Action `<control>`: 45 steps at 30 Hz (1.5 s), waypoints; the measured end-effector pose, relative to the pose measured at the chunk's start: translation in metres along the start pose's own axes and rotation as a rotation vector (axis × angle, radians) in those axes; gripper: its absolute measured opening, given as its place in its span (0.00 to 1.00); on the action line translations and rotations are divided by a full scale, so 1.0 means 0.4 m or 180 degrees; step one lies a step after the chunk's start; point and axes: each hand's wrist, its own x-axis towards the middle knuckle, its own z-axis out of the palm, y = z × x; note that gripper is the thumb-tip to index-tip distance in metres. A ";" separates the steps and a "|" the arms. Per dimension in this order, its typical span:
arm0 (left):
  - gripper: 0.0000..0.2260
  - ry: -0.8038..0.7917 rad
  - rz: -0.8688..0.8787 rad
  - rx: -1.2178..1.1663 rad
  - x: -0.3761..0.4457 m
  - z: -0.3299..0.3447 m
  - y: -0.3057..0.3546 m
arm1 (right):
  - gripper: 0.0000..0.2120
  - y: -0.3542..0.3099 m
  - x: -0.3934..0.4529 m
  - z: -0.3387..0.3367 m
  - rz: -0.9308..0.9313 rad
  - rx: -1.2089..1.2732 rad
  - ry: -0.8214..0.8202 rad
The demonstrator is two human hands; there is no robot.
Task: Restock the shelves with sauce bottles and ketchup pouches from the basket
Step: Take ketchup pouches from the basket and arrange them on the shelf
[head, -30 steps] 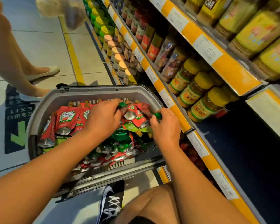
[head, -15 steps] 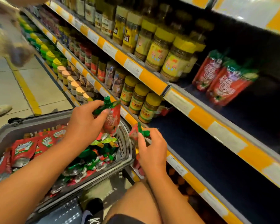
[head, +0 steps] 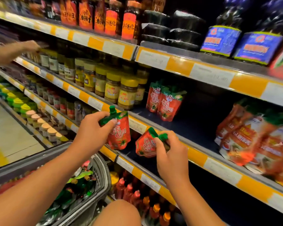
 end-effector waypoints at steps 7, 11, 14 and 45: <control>0.17 -0.0460 0.0196 -0.0256 0.091 0.062 0.134 | 0.09 -0.050 0.094 -0.128 -0.0152 0.0351 0.0479; 0.18 -0.0472 0.0131 -0.0476 0.142 0.084 0.196 | 0.11 -0.061 0.141 -0.176 -0.0188 0.0522 0.0746; 0.20 -0.0460 0.0055 -0.0662 0.178 0.103 0.228 | 0.11 -0.065 0.171 -0.198 -0.0317 0.0458 0.0842; 0.20 -0.1080 0.0134 0.0088 0.221 0.262 0.155 | 0.28 0.050 0.299 -0.125 0.0922 0.0417 0.0131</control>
